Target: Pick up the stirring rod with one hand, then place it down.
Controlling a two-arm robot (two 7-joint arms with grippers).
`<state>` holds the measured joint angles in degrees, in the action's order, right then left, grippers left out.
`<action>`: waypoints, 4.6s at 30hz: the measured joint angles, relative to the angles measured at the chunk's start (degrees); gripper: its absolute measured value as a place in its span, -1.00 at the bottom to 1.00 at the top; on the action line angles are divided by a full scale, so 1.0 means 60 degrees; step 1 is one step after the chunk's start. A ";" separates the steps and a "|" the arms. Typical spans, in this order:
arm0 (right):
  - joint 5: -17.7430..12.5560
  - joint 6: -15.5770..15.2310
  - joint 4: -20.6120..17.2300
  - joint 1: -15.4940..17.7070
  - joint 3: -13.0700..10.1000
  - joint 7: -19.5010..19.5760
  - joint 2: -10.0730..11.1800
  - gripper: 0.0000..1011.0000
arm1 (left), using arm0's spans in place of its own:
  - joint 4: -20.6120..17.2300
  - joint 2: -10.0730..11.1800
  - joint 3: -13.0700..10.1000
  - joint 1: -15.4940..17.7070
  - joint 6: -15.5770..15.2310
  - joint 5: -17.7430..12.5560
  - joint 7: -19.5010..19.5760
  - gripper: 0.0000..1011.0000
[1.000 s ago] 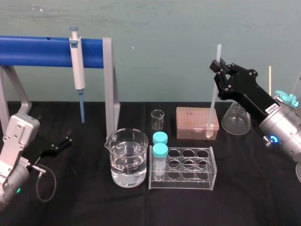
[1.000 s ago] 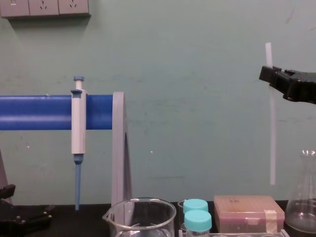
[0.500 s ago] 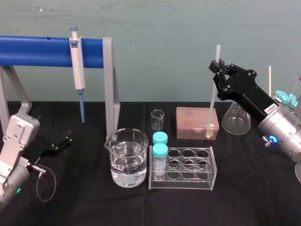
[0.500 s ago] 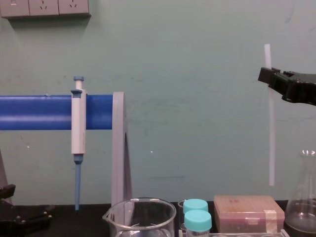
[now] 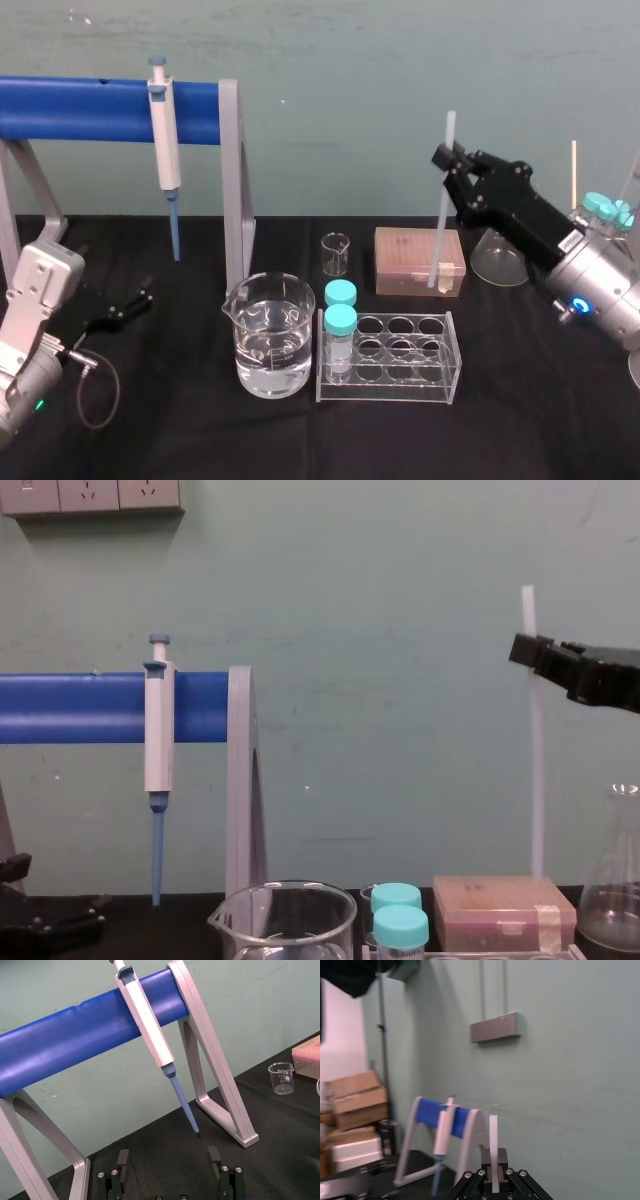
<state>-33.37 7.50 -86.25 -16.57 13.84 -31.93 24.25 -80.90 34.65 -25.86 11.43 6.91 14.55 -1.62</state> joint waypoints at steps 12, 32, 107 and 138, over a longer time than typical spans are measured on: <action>-0.0544 0.0503 0.1300 -0.0380 0.0633 -0.1202 0.0038 -0.87 | 0.0000 0.0000 0.0000 0.0000 0.0000 -0.0001 0.0000 0.98; -0.0261 0.0953 0.2543 -0.0890 0.1120 -0.1073 -0.0464 -0.87 | 0.0001 0.0000 0.0000 0.0000 0.0000 0.0000 0.0000 0.98; 0.0504 0.0504 0.2646 -0.0581 0.1102 0.0198 -0.0651 0.98 | 0.0000 0.0000 0.0000 0.0000 0.0000 -0.0001 0.0000 0.98; 0.3251 0.0156 0.2111 0.0897 -0.0202 0.4765 -0.0577 0.98 | 0.0001 0.0000 0.0000 0.0000 0.0000 0.0000 0.0000 0.98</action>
<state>-13.86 8.43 -73.58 -11.19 12.62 -3.34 20.79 -80.90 34.65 -25.86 11.43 6.91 14.55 -1.62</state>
